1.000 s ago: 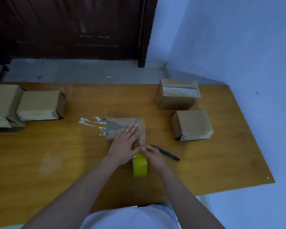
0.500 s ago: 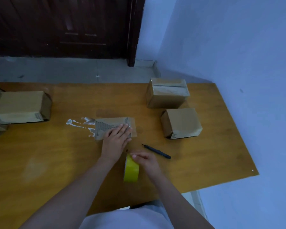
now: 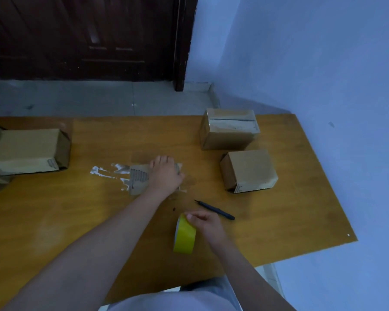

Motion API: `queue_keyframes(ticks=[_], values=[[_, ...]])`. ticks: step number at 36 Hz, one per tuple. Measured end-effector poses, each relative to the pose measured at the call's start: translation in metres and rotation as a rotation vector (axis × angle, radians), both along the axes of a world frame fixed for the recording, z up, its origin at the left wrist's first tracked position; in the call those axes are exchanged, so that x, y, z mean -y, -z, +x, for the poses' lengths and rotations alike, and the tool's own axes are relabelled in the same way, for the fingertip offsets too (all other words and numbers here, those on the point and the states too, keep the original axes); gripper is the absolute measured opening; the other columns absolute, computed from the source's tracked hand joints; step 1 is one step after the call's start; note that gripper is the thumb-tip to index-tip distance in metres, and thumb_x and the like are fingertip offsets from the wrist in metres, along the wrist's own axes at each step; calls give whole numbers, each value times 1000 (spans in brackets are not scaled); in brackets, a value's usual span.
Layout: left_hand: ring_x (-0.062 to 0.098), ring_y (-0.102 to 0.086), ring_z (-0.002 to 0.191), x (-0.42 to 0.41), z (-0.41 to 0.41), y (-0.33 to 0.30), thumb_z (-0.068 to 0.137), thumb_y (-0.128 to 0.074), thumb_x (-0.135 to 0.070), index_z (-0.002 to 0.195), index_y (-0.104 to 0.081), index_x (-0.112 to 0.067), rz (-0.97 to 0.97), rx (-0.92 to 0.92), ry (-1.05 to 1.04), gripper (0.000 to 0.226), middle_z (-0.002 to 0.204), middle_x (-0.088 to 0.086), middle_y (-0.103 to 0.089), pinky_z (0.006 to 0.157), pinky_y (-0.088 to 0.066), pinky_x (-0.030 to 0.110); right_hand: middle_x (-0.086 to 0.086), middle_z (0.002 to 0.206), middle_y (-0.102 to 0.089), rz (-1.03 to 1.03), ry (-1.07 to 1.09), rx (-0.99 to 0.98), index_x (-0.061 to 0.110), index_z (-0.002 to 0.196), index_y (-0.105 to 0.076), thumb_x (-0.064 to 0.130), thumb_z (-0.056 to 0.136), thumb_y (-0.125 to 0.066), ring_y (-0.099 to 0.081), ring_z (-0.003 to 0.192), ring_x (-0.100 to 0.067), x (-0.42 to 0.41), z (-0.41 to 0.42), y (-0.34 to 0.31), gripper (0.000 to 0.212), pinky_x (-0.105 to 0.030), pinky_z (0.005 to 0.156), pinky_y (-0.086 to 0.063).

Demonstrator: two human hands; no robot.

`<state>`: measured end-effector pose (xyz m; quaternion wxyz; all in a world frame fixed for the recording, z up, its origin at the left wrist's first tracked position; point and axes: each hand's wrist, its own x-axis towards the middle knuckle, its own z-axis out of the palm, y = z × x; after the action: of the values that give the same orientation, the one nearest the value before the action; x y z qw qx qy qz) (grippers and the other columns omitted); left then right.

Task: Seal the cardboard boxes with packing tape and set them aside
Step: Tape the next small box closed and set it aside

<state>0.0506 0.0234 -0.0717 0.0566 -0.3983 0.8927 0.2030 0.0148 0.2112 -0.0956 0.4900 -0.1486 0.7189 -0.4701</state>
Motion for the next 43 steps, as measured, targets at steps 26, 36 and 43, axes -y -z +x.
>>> queue_keyframes(ticks=[26,36,43], values=[[26,-40,106,2,-10,19,97,-34,-54,97,-69,-19,-113,-69,52,49,102,2,-53,86,-30,39,7,91,-69,-7,-9,62,8,99,-72,15,90,-63,-63,79,7,11,-15,7,15,-9,69,-46],[19,-38,104,5,10,13,93,-30,-50,93,-72,-23,-202,-371,67,50,102,1,-60,92,-24,46,1,92,-70,-17,-2,89,8,100,-73,18,91,-61,-64,82,-4,11,-12,8,17,-13,71,-49],[23,-19,134,-4,36,-17,84,-50,-51,115,-60,-25,-59,65,504,42,142,2,-31,104,-25,47,0,87,-70,-30,42,83,7,99,-73,17,90,-62,-64,82,-9,10,-8,6,17,-15,70,-48]])
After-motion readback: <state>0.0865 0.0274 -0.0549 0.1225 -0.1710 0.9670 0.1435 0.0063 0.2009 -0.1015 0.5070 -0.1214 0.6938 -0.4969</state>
